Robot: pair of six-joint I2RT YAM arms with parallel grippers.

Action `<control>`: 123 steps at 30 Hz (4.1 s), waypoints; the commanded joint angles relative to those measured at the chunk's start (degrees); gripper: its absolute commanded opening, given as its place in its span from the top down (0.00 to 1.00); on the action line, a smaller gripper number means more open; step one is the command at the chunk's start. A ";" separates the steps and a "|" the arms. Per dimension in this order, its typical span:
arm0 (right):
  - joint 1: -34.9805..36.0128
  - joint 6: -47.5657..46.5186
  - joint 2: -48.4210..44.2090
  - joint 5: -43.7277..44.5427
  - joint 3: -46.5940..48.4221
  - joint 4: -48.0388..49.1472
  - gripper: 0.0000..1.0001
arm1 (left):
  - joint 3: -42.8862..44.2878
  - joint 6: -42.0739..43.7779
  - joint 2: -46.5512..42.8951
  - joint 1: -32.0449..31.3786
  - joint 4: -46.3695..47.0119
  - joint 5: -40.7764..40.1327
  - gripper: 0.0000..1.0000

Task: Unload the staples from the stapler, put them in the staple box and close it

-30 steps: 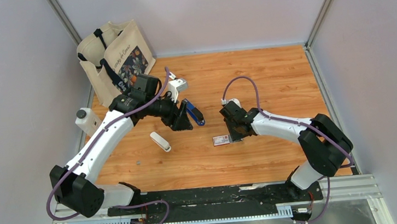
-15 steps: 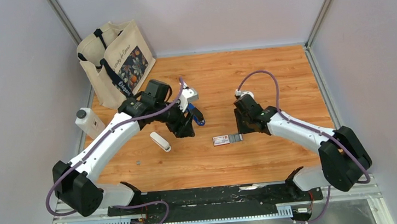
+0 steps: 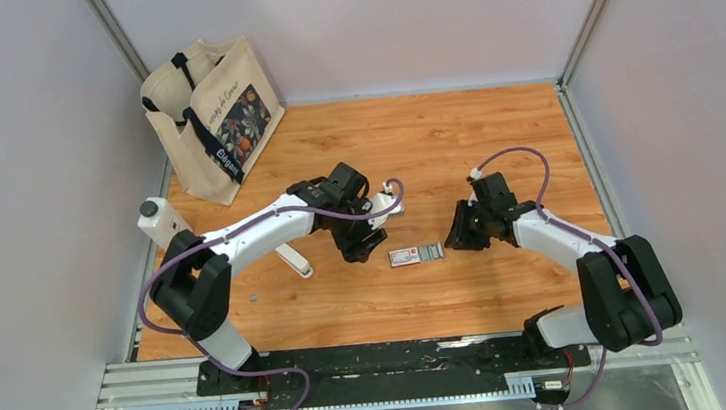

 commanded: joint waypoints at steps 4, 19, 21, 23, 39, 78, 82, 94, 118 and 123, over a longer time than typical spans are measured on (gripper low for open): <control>-4.04 3.73 3.53 -11.82 -2.49 10.09 0.72 | 1.23 4.57 5.79 -2.81 5.64 -4.54 0.38; -5.10 5.04 7.14 -15.26 -4.86 14.49 0.75 | 6.15 3.86 13.97 -5.27 7.05 -6.39 0.38; -5.10 5.13 7.23 -15.17 -5.48 14.75 0.75 | 6.50 3.69 14.58 -5.79 7.22 -6.48 0.38; -5.10 5.13 7.67 -15.17 -5.66 14.93 0.77 | 7.02 3.69 14.94 -6.32 7.22 -6.65 0.38; -5.10 6.19 7.41 -16.93 -6.89 17.21 0.85 | 9.93 4.65 19.16 -8.26 5.99 -7.62 0.39; 3.25 13.92 13.65 -18.95 -6.01 28.11 0.78 | 10.02 5.18 19.33 -8.35 4.94 -7.80 0.41; 3.34 13.84 13.91 -19.65 -6.10 28.81 0.77 | 10.37 5.27 19.42 -8.52 4.76 -7.88 0.42; 2.90 12.78 12.59 -22.29 -7.59 28.64 0.53 | 10.37 5.53 19.33 -8.70 4.24 -8.50 0.43; -1.59 4.70 0.56 -7.62 9.26 -2.11 0.00 | 21.00 -4.04 -3.94 4.04 -14.39 2.39 0.22; -1.50 2.59 -4.10 -3.57 14.81 -8.79 0.00 | 22.06 -5.99 -11.33 11.50 -21.50 5.74 0.20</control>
